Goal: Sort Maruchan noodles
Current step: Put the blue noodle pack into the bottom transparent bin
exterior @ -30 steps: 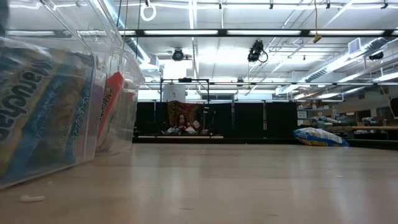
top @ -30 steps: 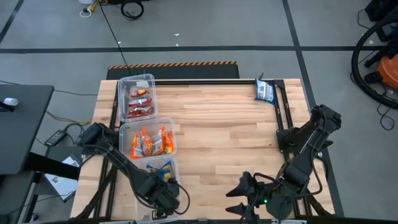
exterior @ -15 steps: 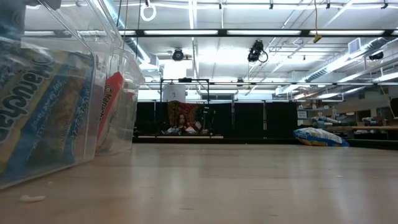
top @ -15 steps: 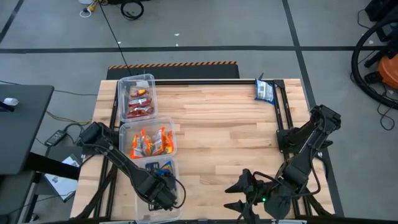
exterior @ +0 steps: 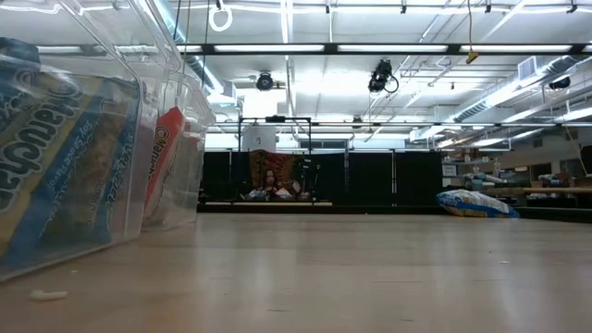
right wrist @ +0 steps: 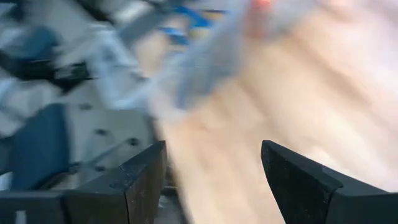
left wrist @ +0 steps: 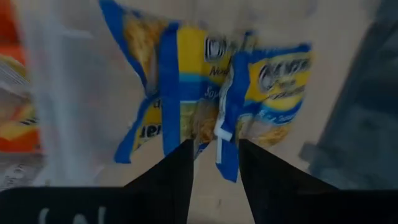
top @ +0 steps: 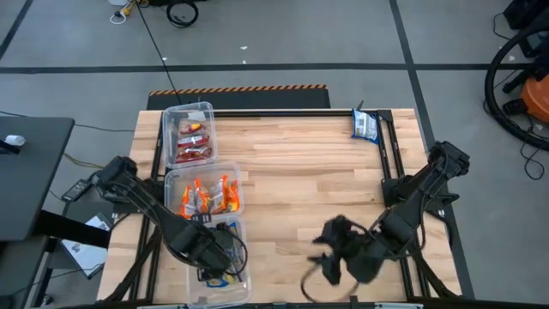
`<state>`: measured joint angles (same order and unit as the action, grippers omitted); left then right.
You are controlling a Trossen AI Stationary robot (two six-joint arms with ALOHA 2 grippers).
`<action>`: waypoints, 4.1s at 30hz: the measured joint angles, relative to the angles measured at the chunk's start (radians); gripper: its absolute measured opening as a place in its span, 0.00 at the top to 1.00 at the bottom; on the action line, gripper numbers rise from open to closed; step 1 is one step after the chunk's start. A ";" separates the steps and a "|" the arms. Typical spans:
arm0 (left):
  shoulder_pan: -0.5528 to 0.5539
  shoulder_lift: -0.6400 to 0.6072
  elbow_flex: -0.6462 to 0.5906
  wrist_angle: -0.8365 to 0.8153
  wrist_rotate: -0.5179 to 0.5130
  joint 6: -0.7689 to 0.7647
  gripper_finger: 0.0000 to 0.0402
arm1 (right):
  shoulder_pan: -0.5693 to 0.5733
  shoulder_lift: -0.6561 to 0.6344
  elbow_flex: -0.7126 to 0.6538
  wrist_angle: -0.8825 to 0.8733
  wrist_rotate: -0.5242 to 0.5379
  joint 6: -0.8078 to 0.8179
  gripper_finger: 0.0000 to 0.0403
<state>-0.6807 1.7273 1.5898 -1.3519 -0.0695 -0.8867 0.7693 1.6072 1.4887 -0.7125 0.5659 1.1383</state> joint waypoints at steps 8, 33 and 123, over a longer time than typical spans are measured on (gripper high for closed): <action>0.006 -0.204 0.000 0.204 -0.246 0.098 0.67 | -0.217 -0.135 0.000 -0.553 0.025 0.280 0.36; 0.417 -0.375 0.002 0.414 -0.452 0.814 0.67 | -1.342 -0.289 -0.652 -0.115 -0.026 -0.035 0.38; 0.601 -0.108 -0.133 1.432 0.535 0.577 0.23 | -0.615 -0.563 -0.718 1.199 -1.296 -0.059 0.97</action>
<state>-0.0793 1.6194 1.4567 0.0797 0.4652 -0.3101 0.1539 1.0443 0.7708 0.4862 -0.7296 1.0796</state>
